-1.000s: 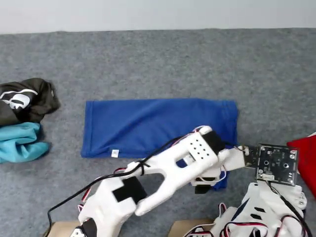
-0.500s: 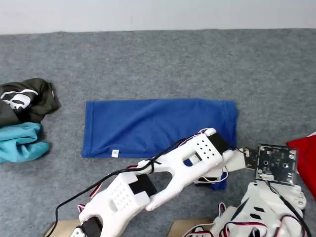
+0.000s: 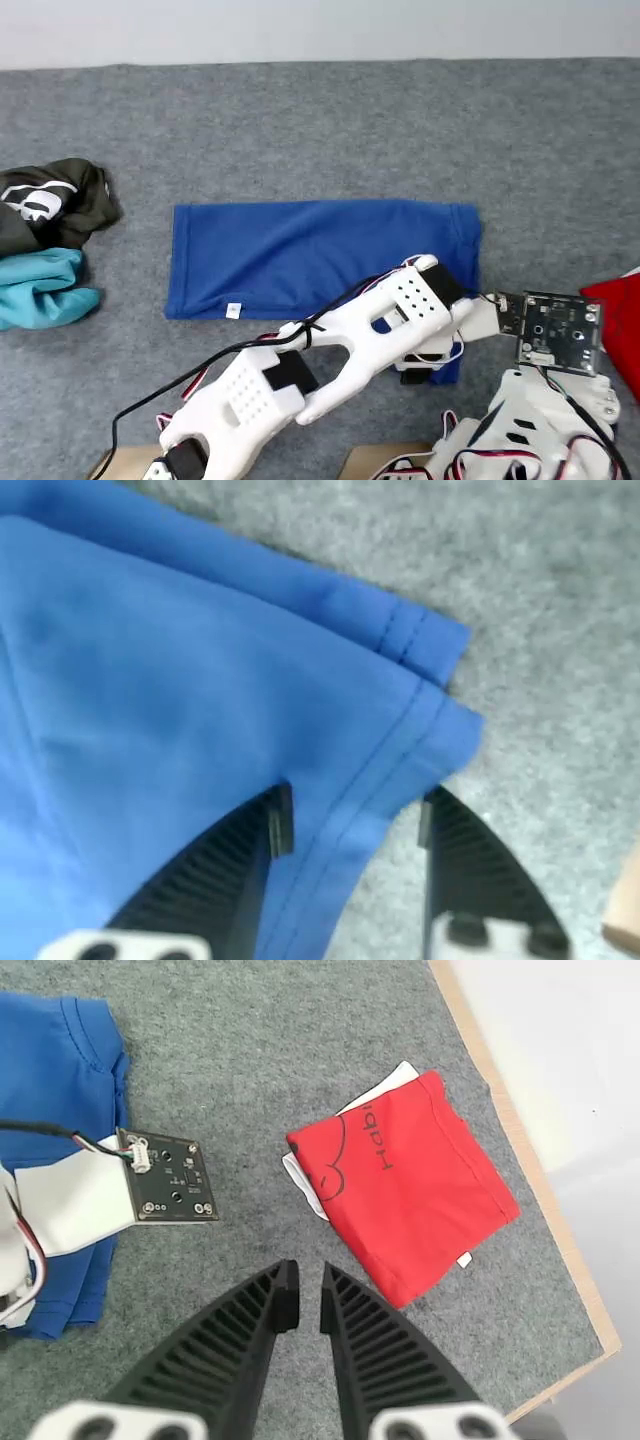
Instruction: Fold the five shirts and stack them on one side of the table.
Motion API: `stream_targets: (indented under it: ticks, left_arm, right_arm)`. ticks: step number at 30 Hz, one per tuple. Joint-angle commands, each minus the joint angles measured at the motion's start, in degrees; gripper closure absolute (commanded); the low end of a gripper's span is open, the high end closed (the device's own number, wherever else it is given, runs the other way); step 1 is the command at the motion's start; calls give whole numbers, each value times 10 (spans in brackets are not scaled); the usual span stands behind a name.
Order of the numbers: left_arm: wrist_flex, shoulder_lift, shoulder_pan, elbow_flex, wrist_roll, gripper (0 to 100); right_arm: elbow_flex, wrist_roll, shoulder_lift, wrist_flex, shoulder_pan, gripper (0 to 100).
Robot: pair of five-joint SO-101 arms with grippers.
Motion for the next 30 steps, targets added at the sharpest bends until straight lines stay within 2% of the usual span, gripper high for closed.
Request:
stream_targets:
  ticks: [1, 6, 10, 12, 21, 30]
  left_arm:
    - [14, 10, -4, -50, 12, 779]
    - [76, 90, -5, -167, 36, 780]
    - [135, 168, -5, -295, 44, 817]
    - [137, 189, -5, -329, 48, 846]
    - [137, 184, 4, -334, 54, 997]
    - [137, 116, 4, -344, 55, 998]
  right_arm:
    - [-32, -6, -1, 24, 4, 946]
    - [-32, -4, -1, 23, 4, 946]
    - [-32, -4, -1, 23, 3, 946]
    - [-26, -4, -1, 22, 2, 946]
    - [11, -4, -2, 20, -14, 947]
    - [11, -3, -2, 20, -29, 947]
